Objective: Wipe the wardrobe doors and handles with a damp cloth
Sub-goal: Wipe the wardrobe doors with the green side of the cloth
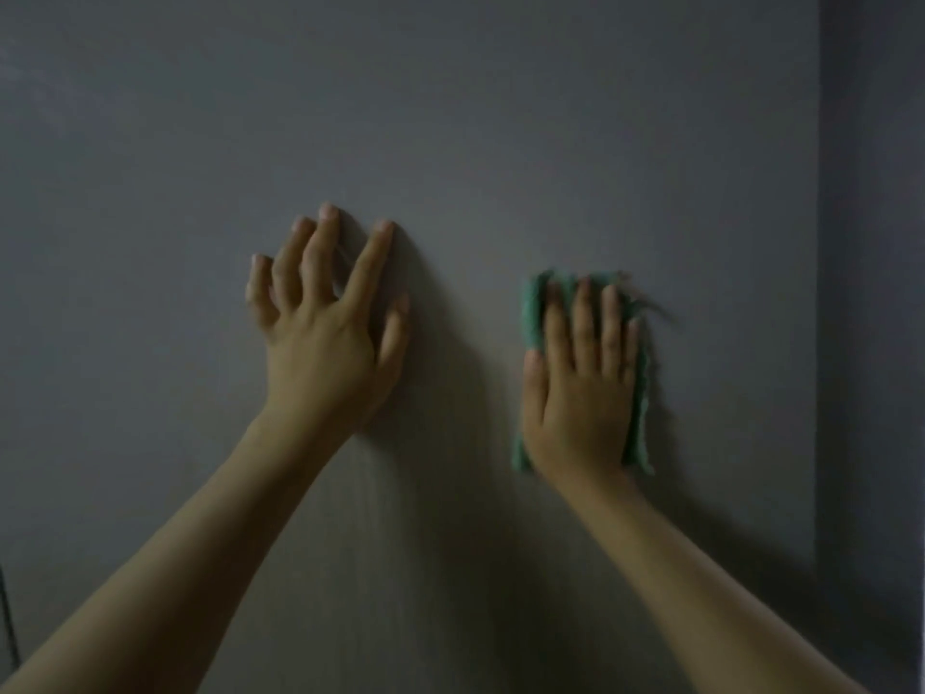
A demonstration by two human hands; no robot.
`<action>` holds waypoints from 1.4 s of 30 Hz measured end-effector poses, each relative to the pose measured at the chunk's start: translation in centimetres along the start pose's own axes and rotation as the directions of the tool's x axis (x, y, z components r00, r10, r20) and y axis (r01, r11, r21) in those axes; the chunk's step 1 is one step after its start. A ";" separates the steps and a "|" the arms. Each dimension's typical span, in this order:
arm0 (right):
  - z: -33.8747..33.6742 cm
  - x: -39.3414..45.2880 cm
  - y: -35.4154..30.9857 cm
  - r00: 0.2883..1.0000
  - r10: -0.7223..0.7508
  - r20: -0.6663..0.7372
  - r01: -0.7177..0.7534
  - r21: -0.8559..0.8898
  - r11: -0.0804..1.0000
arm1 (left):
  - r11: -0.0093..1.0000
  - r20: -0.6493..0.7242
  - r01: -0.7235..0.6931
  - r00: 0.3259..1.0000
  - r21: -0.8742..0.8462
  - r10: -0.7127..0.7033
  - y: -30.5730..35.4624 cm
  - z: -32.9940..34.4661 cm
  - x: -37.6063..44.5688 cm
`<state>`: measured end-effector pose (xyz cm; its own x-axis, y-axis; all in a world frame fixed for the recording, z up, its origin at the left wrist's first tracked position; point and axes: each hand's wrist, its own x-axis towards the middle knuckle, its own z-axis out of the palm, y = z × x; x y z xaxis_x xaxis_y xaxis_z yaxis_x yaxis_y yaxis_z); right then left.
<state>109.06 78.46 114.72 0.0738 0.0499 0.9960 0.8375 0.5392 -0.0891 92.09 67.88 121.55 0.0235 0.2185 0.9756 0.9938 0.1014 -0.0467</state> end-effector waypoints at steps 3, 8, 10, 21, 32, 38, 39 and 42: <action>-0.5 -2.6 -1.1 0.951 -0.290 0.108 0.282 0.078 0.956 | 1.000 -0.001 -0.005 1.000 -0.013 0.005 -0.2 0.0 0.2; -0.3 1.1 -0.1 0.981 -0.192 0.040 0.192 0.015 0.981 | 0.999 -0.030 -0.044 0.999 -0.021 0.044 -1.0 -0.1 0.2; 0.2 2.4 -2.4 0.999 0.023 -0.029 -0.023 0.000 1.000 | 0.998 -0.014 -0.051 0.999 -0.038 0.050 -1.3 0.2 0.2; -0.2 1.4 -3.0 0.941 -0.322 0.102 0.321 0.029 0.947 | 0.984 -0.068 -0.064 0.996 -0.168 0.053 -5.8 -3.1 0.0; -0.1 -0.3 -6.1 0.776 -0.605 0.176 0.601 0.085 0.795 | 0.993 -0.076 -0.102 0.992 -0.053 0.098 -10.5 -2.7 -1.7; 1.1 2.7 -9.8 0.990 -0.144 0.007 0.144 0.000 0.990 | 0.988 -0.114 -0.129 0.986 -0.083 0.119 -11.4 -2.4 -1.4; 1.3 1.7 -10.8 0.986 -0.167 0.015 0.167 0.013 0.986 | 0.989 -0.125 -0.124 0.986 -0.085 0.113 -11.3 -2.3 -1.5; 1.1 -2.1 -11.5 0.894 -0.432 0.118 0.424 0.088 0.901 | 0.988 -0.129 -0.124 0.985 -0.090 0.112 -11.2 -2.2 -1.5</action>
<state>98.65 73.06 113.67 -0.3603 -0.0889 0.9286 0.7387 0.5808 0.3422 81.14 64.32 121.04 0.1486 0.1012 0.9837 0.9889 -0.0146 -0.1479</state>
